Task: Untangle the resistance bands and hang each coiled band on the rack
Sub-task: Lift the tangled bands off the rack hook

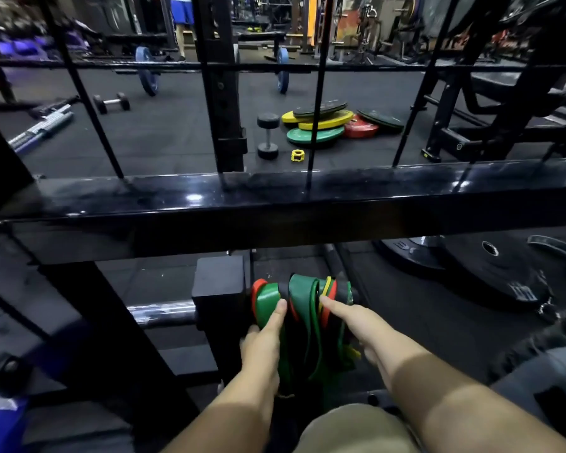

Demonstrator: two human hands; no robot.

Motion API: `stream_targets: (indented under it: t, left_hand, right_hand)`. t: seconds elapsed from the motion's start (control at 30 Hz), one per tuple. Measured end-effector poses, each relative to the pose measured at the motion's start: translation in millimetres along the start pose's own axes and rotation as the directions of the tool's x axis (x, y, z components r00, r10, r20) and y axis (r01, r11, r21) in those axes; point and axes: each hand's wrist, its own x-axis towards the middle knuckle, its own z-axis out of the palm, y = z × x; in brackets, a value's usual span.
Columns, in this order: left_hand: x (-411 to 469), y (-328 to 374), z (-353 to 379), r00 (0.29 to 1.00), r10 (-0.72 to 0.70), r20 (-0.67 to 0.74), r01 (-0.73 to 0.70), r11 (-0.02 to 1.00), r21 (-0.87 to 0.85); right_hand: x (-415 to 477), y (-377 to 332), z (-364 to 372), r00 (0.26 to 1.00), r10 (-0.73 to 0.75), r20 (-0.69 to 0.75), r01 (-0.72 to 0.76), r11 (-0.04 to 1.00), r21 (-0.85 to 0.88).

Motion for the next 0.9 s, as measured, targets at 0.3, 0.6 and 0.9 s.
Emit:
stream_targets:
  t: [0.3, 0.6, 0.9]
  left_hand:
    - [-9, 12, -1, 0.977, 0.016, 0.213, -0.027, 0.998, 0.048]
    - [-6, 28, 11, 0.914, -0.04, 0.404, 0.032, 0.999, 0.025]
    - [-19, 39, 49, 0.893, 0.061, 0.447, -0.092, 0.995, 0.046]
  right_hand:
    - [3, 6, 7, 0.993, 0.076, 0.094, -0.086, 0.99, 0.115]
    - [5, -1, -6, 0.967, -0.082, 0.24, 0.027, 0.975, 0.222]
    - [9, -13, -30, 0.97, -0.185, 0.159, 0.137, 0.952, 0.275]
